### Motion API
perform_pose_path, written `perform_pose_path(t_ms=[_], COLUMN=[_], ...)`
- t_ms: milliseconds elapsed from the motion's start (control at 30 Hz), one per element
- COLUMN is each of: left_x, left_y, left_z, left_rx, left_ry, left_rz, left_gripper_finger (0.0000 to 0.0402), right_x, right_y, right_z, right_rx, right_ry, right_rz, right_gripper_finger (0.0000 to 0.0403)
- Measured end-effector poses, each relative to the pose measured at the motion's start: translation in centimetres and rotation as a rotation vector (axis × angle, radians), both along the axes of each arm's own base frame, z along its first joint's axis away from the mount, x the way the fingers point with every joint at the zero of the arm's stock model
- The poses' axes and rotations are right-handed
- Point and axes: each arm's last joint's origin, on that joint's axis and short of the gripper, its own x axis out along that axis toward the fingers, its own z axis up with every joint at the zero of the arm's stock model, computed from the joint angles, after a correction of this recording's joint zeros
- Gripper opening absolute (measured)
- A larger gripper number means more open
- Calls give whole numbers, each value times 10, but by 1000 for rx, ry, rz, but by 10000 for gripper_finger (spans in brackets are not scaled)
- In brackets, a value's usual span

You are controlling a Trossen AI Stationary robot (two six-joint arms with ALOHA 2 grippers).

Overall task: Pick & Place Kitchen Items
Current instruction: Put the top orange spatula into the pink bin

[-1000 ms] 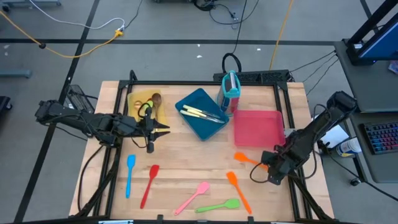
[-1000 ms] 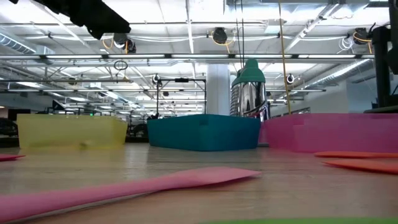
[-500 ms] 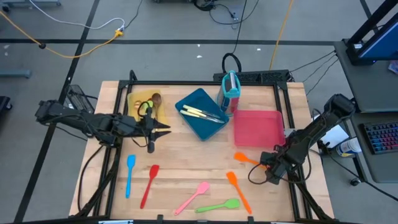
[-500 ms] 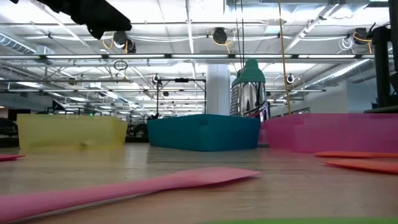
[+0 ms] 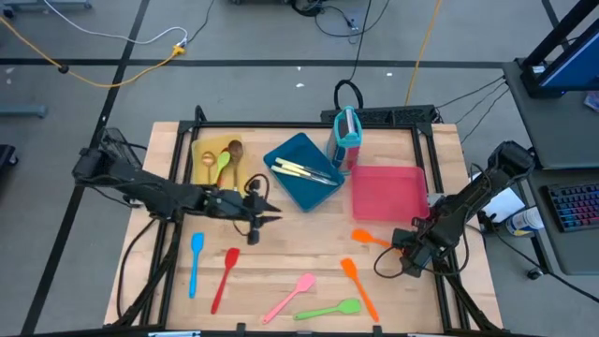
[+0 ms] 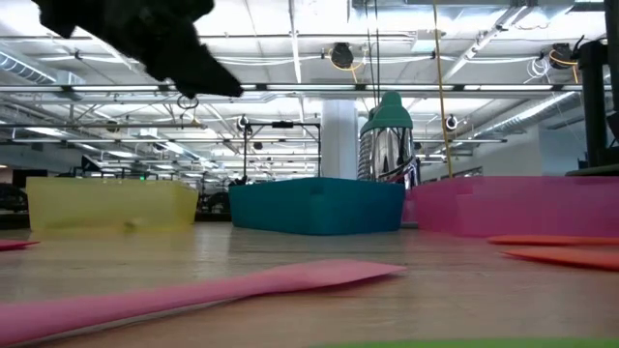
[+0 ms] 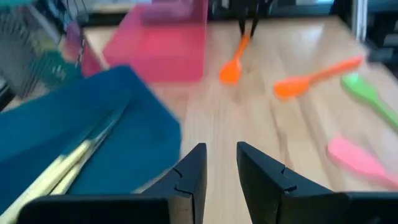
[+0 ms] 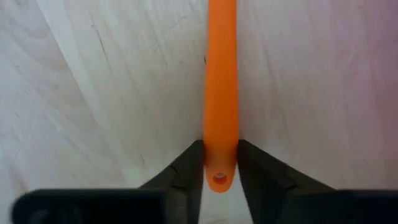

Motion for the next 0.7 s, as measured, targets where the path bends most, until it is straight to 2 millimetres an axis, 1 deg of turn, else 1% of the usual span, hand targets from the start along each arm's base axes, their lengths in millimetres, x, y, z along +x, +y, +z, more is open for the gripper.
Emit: perform_pose_path(t_ms=[133, 333, 500, 700], left_x=[22, 41, 56, 70], left_y=[-5, -11, -16, -18], left_z=[-7, -23, -35, -36], left_rx=[-47, -87, -100, -38], left_ry=[-119, -179, -150, -150], left_rz=[-10, -97, -141, -166], left_gripper_finger=[93, 93, 93, 93], right_x=[0, 1, 3, 13], right_y=[0, 1, 3, 12], right_z=[0, 0, 3, 14], right_rx=[0, 7, 19, 55], right_ry=[-3, -14, -27, -77], right_rz=[-6, -8, -11, 4], right_gripper_finger=[39, 37, 46, 45])
